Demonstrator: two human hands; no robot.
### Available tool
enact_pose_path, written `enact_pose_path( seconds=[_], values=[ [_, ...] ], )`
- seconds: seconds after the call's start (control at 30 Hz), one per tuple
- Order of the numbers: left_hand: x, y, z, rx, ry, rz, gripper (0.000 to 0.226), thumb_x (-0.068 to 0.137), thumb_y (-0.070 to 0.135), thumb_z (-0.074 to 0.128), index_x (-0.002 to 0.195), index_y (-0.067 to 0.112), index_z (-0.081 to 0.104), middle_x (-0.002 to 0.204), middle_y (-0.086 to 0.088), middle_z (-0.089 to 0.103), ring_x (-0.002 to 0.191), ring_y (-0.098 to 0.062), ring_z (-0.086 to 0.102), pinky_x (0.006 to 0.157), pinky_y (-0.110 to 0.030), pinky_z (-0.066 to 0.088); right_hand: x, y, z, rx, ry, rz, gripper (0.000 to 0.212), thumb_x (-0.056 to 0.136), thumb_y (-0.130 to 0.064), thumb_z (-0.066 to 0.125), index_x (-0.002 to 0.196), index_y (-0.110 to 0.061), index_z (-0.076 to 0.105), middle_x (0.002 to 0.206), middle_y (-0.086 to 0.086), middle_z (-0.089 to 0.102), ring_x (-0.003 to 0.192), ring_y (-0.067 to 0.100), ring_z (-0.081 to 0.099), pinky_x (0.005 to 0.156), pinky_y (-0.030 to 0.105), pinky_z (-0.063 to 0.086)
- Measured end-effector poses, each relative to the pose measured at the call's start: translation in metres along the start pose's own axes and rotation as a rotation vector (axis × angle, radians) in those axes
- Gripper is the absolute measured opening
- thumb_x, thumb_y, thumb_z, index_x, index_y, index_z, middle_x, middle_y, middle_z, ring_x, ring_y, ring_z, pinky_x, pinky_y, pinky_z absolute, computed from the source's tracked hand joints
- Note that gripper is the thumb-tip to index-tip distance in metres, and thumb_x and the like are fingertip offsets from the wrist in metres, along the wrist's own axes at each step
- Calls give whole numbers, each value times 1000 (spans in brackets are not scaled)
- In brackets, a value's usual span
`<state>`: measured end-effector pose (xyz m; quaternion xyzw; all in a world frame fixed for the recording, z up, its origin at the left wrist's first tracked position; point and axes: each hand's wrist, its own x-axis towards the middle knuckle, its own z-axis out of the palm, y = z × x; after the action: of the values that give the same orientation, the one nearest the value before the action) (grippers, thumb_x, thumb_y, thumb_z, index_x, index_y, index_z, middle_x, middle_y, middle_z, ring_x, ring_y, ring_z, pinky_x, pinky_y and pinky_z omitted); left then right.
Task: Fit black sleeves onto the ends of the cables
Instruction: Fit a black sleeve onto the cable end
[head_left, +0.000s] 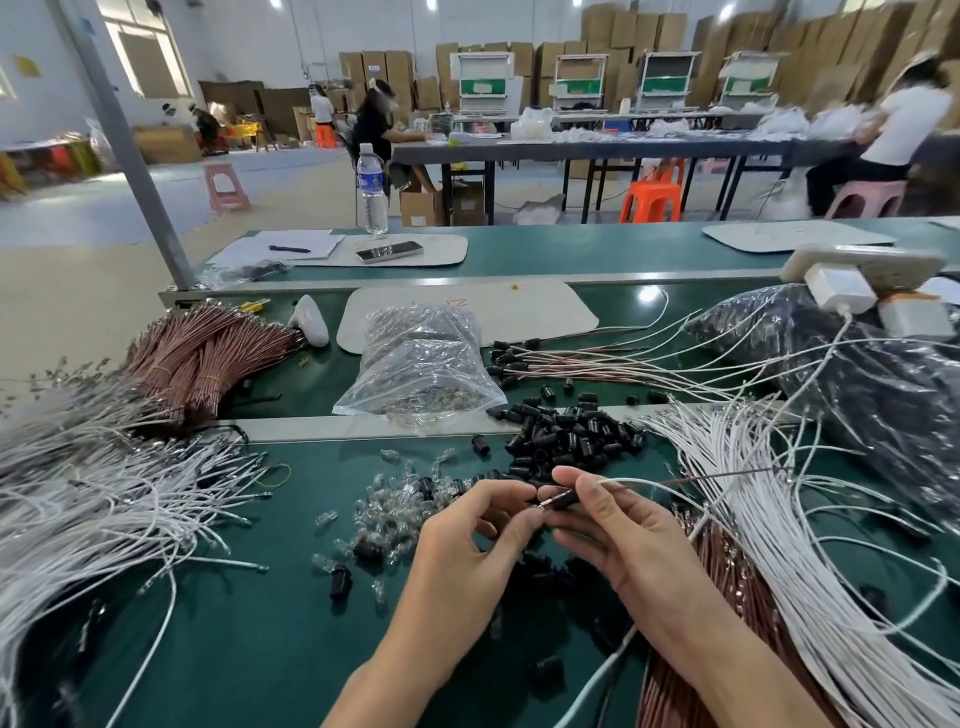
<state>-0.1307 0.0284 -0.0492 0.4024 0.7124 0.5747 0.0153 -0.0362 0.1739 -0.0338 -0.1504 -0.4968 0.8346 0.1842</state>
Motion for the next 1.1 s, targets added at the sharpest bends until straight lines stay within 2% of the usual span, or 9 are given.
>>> enact_pose_path(
  seconds=[0.17,0.3,0.53,0.7,0.83,1.0,1.1],
  values=[
    [0,-1,0,0,-1,-20,14,97,28,66,103,40,67,97,19,73,91,-9,68,76,-14,48,-1,2,0,10,-20,8,37,78,-35,75,110,-18,79,111,17,75,97,22,75,77,22,59],
    [-1,0,0,8,-11,-31,9,97,33,65,101,41,67,94,20,72,87,-9,68,73,-12,47,-3,5,1,-111,-55,-10,36,72,-33,84,106,-23,78,99,12,77,89,21,75,77,22,59],
    [-3,-2,-1,-33,32,-109,6,99,38,61,98,42,65,89,16,72,86,-10,68,75,-20,51,-3,5,0,-100,-1,-54,25,74,-29,82,99,-26,78,94,11,76,83,17,73,73,23,59],
    [-2,-1,0,-49,40,-134,13,95,48,57,93,41,67,85,13,73,81,-9,67,74,-24,53,-5,5,0,-173,-12,-50,24,76,-29,80,99,-28,77,91,7,76,81,17,71,74,24,58],
    [-2,2,-1,-58,12,-137,16,98,44,58,86,36,65,78,9,70,73,-10,65,69,-29,52,-7,5,0,-272,-12,-75,25,76,-31,80,100,-31,75,89,5,76,83,15,73,75,23,58],
    [-2,5,-2,-58,-15,-158,25,100,37,59,77,30,62,72,7,67,66,-9,60,63,-23,47,-8,5,1,-331,-17,-99,25,76,-32,79,100,-34,75,88,3,76,83,13,73,75,21,57],
    [-2,6,-2,-58,-36,-161,24,101,37,58,77,32,61,71,8,66,64,-7,58,62,-27,47,-9,4,2,-334,-23,-99,25,76,-30,79,100,-35,75,90,5,76,84,14,73,75,21,57]
  ],
)
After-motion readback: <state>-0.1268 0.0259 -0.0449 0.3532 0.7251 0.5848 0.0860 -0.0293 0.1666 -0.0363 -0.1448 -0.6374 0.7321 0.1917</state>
